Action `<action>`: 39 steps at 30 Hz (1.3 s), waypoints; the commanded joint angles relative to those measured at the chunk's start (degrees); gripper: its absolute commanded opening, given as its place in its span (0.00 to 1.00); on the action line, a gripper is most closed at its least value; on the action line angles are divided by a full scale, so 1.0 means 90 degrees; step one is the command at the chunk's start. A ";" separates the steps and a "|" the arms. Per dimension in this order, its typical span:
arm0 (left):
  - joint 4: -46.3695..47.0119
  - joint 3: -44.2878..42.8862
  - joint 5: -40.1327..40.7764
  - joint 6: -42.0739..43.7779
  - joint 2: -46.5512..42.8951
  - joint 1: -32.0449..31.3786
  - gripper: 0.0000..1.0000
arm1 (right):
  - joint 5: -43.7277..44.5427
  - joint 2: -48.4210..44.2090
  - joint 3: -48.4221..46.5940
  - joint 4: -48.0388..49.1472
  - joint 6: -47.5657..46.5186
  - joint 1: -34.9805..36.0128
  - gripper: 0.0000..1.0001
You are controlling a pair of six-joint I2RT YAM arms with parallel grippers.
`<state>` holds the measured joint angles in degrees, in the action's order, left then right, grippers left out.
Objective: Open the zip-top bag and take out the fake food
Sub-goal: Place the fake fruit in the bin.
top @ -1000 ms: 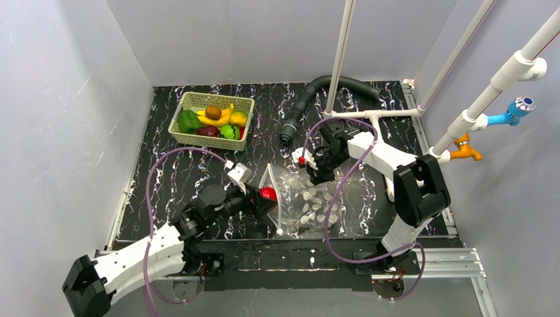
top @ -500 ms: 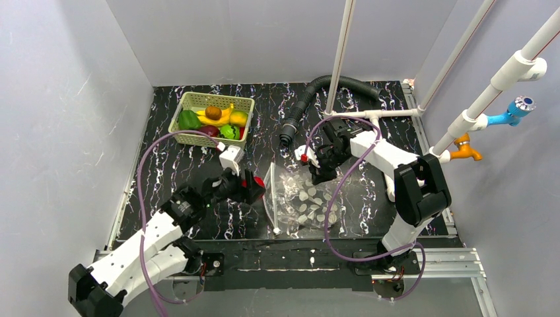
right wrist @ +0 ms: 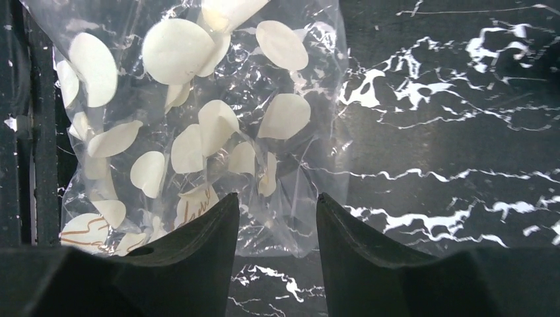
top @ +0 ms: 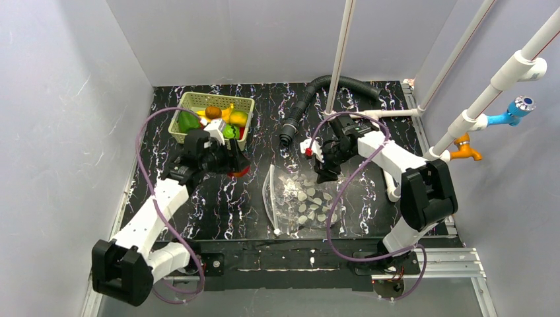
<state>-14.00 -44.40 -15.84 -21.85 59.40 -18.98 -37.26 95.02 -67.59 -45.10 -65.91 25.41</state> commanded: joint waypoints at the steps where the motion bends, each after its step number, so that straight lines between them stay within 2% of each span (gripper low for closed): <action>1: 0.0005 -0.0749 -0.0359 0.0071 0.0536 0.0511 0.00 | -0.0401 -0.0491 -0.0002 0.0003 0.0120 -0.0152 0.55; 5: -0.0134 -0.1297 -0.0173 -0.0006 0.1216 0.0875 0.00 | -0.0507 -0.0600 0.0039 0.0001 0.0092 -0.0177 0.55; 21: -0.1127 -0.3573 0.1988 -0.0631 0.3592 0.1660 0.00 | -0.0591 -0.0797 0.0137 -0.0026 -0.0098 -0.0177 0.55; 37: -0.1355 -0.5337 0.2349 -0.0552 0.5316 0.2092 0.00 | -0.0599 -0.0765 0.0171 -0.0085 -0.0244 -0.0196 0.55; 39: -0.1423 -0.5528 0.2379 -0.0569 0.5451 0.2094 0.09 | -0.0592 -0.0755 0.0175 -0.0090 -0.0254 -0.0196 0.55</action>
<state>-24.53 -90.04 3.75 -27.05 107.70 -0.56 -40.97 89.49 -66.63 -44.99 -67.29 23.86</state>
